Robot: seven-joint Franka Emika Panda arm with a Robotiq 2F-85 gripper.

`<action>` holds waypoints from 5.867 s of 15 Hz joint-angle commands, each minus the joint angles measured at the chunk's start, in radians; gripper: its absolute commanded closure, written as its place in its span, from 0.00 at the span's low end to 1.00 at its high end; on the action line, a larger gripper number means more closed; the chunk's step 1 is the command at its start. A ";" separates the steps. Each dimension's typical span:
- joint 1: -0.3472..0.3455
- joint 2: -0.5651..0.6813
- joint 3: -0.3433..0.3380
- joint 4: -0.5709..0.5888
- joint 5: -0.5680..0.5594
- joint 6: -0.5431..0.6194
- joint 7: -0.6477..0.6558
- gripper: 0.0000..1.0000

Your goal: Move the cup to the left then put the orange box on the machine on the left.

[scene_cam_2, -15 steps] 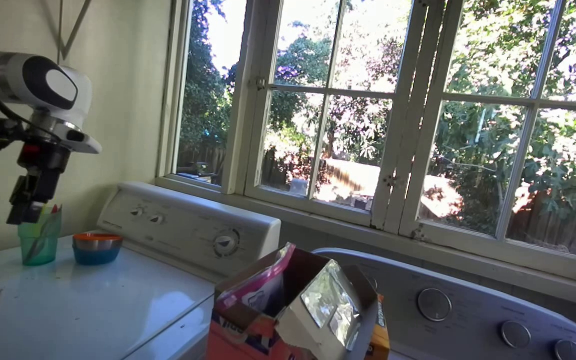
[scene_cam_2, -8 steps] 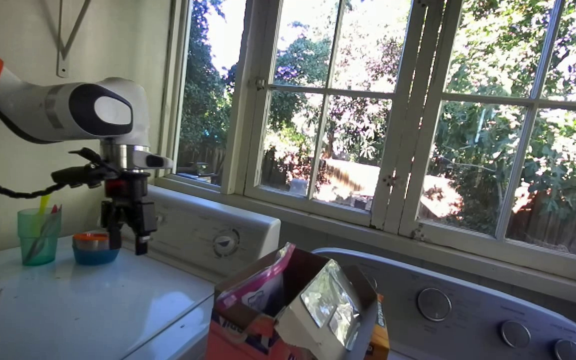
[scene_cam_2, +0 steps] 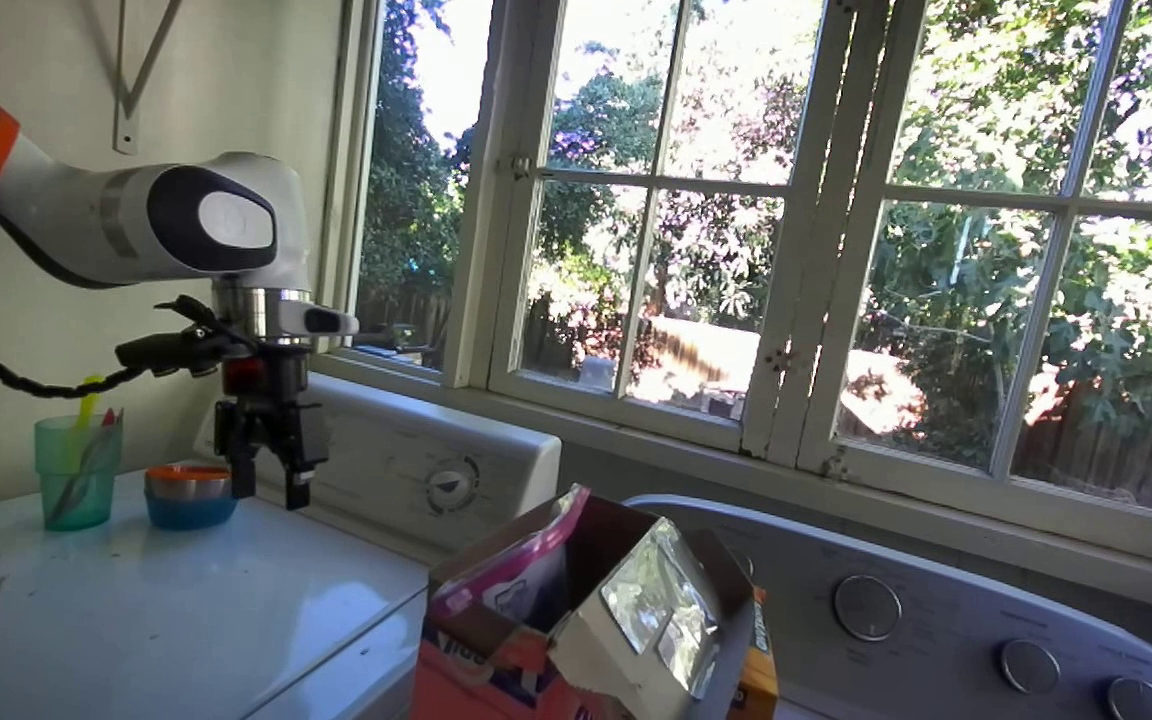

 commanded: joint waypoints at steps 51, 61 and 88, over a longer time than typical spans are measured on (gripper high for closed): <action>-0.314 0.226 -0.116 0.350 0.225 -0.020 -0.184 1.00; -0.368 0.183 -0.109 0.338 0.229 0.039 -0.304 0.99; -0.170 -0.072 0.011 0.225 0.049 -0.019 -0.638 0.99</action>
